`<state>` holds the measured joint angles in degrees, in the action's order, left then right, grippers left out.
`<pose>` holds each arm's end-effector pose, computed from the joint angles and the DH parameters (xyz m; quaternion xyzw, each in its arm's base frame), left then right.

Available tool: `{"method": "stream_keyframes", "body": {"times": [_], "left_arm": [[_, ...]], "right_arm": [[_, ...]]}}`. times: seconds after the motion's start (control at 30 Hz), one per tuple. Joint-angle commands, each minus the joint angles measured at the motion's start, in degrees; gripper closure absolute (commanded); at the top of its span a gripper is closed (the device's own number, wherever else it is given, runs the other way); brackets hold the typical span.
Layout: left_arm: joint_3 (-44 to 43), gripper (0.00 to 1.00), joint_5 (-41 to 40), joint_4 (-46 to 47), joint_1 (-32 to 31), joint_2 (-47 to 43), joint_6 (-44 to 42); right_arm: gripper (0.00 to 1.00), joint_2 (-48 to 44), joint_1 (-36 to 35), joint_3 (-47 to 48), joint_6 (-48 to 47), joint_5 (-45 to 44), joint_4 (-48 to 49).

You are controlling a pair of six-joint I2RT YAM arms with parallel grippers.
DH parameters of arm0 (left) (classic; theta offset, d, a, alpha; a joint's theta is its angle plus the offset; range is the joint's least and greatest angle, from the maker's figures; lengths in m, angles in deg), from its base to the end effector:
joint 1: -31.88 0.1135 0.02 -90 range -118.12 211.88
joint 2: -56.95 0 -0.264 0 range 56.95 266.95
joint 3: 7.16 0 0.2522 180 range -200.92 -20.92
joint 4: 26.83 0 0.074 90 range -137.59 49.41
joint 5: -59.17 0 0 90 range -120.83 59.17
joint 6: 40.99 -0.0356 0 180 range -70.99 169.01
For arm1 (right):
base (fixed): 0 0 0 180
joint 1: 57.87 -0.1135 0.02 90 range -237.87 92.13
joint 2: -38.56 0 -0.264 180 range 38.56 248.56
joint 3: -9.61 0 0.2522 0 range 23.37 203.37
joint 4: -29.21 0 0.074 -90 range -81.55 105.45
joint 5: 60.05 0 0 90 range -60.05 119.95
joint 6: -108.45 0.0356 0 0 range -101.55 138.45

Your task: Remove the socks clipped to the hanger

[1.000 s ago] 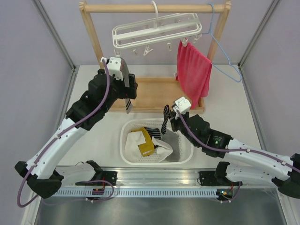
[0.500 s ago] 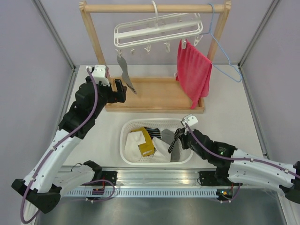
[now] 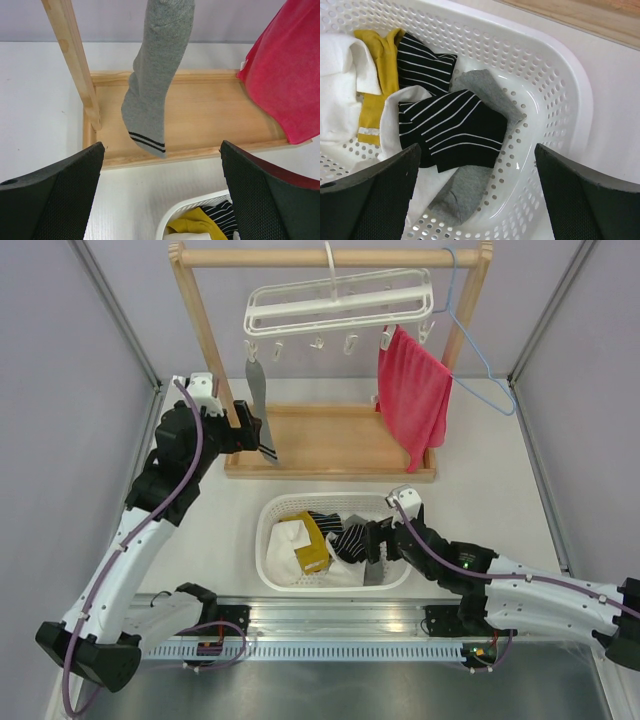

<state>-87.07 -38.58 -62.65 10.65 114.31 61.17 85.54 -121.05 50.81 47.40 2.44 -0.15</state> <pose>0.2039 -0.0741 0.4074 0.0200 0.7831 -0.1271 0.6084 0.0946 0.1507 0.2203 -0.1490 0.8562 0.1758 0.4624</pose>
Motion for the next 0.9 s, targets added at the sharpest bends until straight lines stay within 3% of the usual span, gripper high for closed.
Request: {"method": "stream_keyframes", "body": {"times": [0.0,0.17,0.4,0.63,0.87], "left_arm": [[0.1,0.00,2.4,2.5,1.0,0.6,2.2],[0.9,0.00,6.1,3.6,5.1,0.7,4.9],[4.1,0.00,10.8,8.9,8.1,1.4,6.9],[7.3,0.00,13.7,20.3,8.0,7.1,8.4],[7.3,0.00,13.7,33.3,7.9,15.9,5.0]], "right_arm": [[0.02,-1.9,-0.4,1.8,0.8,-2.2,0.3],[0.02,-2.8,-0.4,2.7,0.2,-5.7,0.3],[0.02,5.6,0.8,4.3,-3.2,-8.2,7.1],[0.02,14.5,11.7,7.7,-6.4,7.5,25.9],[0.02,19.2,15.3,13.0,-7.2,14.2,32.3]]}}
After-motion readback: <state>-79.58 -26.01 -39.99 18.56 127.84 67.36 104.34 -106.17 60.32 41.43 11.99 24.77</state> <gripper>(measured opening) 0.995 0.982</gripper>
